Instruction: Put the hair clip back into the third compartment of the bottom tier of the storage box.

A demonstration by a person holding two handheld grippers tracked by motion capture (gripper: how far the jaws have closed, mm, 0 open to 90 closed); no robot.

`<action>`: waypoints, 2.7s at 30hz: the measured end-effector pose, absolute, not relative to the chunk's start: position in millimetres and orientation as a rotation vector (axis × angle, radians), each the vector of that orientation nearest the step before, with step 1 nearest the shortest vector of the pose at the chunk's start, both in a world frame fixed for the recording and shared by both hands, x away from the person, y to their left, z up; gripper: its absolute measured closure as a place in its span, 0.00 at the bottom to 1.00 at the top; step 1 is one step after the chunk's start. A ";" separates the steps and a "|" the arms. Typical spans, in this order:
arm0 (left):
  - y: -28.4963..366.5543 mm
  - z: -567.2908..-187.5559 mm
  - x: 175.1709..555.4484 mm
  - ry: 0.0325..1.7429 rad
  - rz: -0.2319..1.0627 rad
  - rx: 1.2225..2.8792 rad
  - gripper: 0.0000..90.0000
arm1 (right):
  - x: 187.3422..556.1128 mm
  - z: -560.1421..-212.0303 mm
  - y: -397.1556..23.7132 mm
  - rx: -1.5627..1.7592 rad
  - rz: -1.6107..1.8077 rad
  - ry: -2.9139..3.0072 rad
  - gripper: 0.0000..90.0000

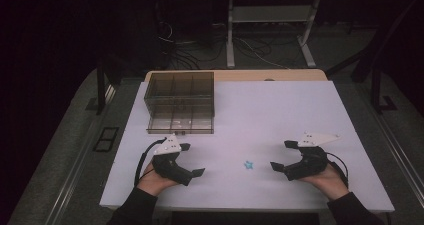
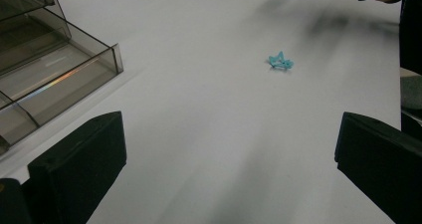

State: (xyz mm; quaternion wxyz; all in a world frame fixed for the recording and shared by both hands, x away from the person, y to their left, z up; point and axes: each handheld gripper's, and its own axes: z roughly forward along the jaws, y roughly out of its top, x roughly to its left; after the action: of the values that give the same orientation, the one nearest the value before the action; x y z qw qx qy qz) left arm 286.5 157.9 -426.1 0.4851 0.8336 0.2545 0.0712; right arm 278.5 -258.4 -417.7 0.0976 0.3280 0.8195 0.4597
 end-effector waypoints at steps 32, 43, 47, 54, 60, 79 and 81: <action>153.1 -425.4 286.2 0.598 0.170 2.037 0.00 | 290.4 -417.1 -233.4 0.923 1.355 2.461 0.05; 153.3 -424.8 285.8 0.593 0.174 2.040 0.00 | 294.7 -419.1 -221.1 0.899 1.353 2.489 0.05; 153.2 -425.4 286.3 0.597 0.172 2.035 0.00 | 295.6 -419.7 -218.1 0.900 1.350 2.500 0.05; 153.1 -425.4 286.3 0.596 0.171 2.035 0.00 | 297.7 -420.6 -213.8 0.890 1.343 2.512 0.05; 152.7 -425.7 286.6 0.595 0.170 2.034 0.00 | 300.0 -422.0 -207.4 0.880 1.342 2.527 0.05; 153.2 -426.6 287.7 0.594 0.171 2.036 0.00 | 310.9 -426.5 -187.9 0.846 1.348 2.577 0.06; 153.4 -426.0 287.3 0.594 0.170 2.035 0.00 | 310.2 -426.4 -188.0 0.869 1.359 2.578 0.13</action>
State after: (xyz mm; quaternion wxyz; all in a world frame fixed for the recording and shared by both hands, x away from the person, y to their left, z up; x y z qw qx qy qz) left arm 287.3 153.4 -426.0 0.4862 0.8362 0.2439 0.0697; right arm 310.2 -188.0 -426.4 0.0500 0.2854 0.8467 0.4462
